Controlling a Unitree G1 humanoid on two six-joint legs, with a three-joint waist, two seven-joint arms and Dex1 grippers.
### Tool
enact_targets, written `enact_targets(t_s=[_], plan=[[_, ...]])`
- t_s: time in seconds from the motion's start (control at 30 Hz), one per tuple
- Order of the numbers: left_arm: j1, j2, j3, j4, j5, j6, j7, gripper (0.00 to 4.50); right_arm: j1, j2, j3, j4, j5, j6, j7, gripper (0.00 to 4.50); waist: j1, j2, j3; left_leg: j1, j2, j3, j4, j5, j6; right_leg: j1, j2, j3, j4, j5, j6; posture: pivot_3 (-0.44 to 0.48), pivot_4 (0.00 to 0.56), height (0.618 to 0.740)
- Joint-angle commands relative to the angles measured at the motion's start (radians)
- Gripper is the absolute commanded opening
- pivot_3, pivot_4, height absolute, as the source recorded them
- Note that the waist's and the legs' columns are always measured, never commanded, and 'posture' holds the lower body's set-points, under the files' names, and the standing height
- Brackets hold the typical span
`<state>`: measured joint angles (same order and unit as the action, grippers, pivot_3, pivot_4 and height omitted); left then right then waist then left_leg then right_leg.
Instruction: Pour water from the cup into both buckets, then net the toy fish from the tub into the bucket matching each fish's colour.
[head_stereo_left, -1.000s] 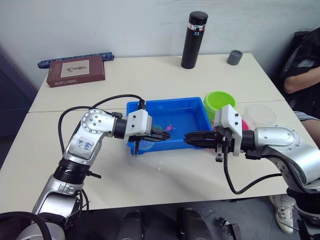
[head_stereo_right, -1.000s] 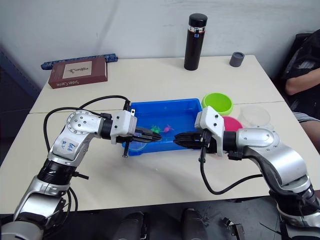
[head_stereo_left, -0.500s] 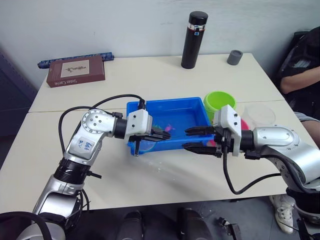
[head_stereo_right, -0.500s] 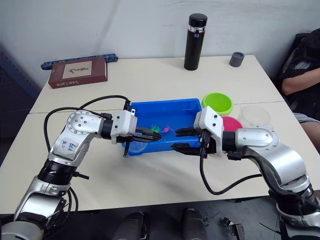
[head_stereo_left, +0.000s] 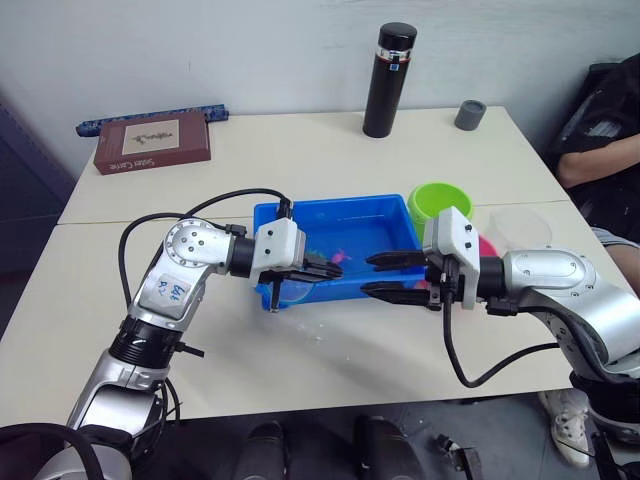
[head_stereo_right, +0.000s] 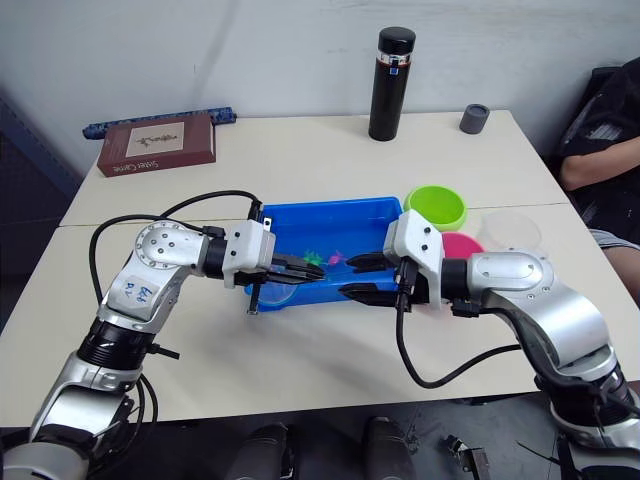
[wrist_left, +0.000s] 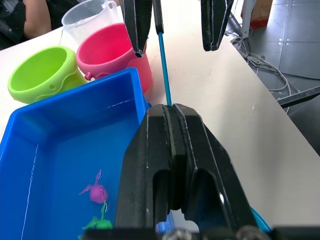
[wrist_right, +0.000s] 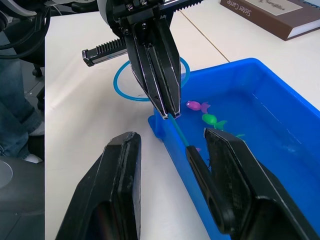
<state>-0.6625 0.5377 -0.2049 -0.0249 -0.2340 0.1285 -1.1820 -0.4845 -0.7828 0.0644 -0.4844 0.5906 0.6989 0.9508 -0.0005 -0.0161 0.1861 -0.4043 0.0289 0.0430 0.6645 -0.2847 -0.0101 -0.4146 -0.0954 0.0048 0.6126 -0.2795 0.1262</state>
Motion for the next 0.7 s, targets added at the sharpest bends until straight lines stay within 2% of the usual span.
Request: enact_targets(t_s=[0.03, 0.67, 0.7], plan=[[-0.016, -0.001, 0.010, -0.020, -0.011, -0.012, -0.001, 0.00, -0.022, -0.003, -0.014, -0.017, 0.003, -0.019, 0.011, 2.18, 0.000, 0.000, 0.000, 0.000, 0.000, 0.000, 0.000, 0.000, 0.000, 0.000, 0.000, 0.000, 0.000, 0.000, 0.000, 0.000, 0.150, 0.740], [-0.016, -0.003, 0.009, -0.014, -0.007, -0.019, 0.001, 0.00, -0.018, -0.012, -0.019, -0.004, -0.005, -0.023, 0.029, 2.18, 0.000, 0.000, 0.000, 0.000, 0.000, 0.000, 0.000, 0.000, 0.000, 0.000, 0.000, 0.000, 0.000, 0.000, 0.000, 0.000, 0.150, 0.740], [-0.016, -0.003, 0.009, -0.013, -0.007, -0.019, 0.001, 0.00, -0.018, -0.012, -0.019, -0.004, -0.005, -0.023, 0.031, 1.95, 0.000, 0.000, 0.000, 0.000, 0.000, 0.000, 0.000, 0.000, 0.000, 0.000, 0.000, 0.000, 0.000, 0.000, 0.000, 0.000, 0.150, 0.740]])
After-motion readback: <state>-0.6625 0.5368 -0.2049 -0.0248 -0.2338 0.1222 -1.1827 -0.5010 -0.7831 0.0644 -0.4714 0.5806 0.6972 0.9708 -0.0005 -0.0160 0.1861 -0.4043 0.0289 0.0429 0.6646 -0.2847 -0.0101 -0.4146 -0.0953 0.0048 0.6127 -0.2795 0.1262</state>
